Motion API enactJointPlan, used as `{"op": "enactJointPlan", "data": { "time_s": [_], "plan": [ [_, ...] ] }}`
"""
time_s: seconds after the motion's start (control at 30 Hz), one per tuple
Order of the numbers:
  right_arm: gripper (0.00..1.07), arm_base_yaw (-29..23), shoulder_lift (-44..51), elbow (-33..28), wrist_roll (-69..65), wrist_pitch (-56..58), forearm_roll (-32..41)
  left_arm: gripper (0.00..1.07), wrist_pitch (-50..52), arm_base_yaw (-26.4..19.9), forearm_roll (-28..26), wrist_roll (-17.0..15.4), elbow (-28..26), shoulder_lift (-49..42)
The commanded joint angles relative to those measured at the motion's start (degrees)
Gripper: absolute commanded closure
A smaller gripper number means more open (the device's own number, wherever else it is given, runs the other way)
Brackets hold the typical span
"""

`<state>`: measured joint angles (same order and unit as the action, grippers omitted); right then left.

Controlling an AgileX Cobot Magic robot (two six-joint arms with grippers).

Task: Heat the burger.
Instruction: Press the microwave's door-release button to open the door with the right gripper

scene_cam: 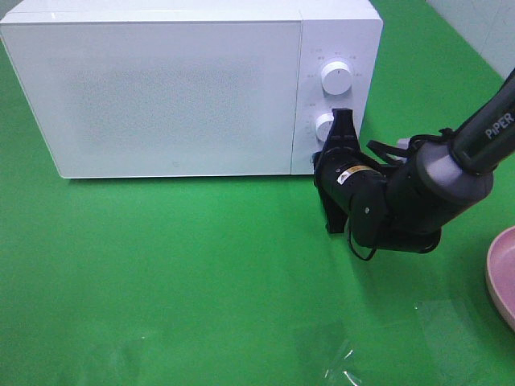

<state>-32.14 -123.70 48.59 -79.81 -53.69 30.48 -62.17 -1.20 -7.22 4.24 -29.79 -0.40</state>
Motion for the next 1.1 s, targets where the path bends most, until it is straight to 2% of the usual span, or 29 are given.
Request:
{"op": "enactJointPlan", "data": {
  "time_s": [0.03,0.57,0.8,0.97,1.1],
  "plan": [
    [1.07,0.3,0.2,0.9,0.9,-1.0,0.3,0.09,0.8,0.3,-0.1,0.1,0.2,-0.9],
    [1.07,0.3,-1.6,1.0,0.6,-8.4,3.7,0.09,0.8,0.3,-0.1,0.1,0.2,-0.9],
    [1.07,0.3,-1.6,3.1,0.5,-10.1,5.3,0.09,0.8,0.3,-0.1,0.1,0.2,-0.9],
    [1.07,0.3,-2.0,4.2,0.7,-15.5,9.9,0.09,0.8,0.3,-0.1,0.1,0.2,-0.9],
    [1.07,0.3,-4.0,7.7,0.6,-18.9,11.3,0.09,0.8,0.3,-0.1,0.1,0.2,-0.9]
  ]
}}
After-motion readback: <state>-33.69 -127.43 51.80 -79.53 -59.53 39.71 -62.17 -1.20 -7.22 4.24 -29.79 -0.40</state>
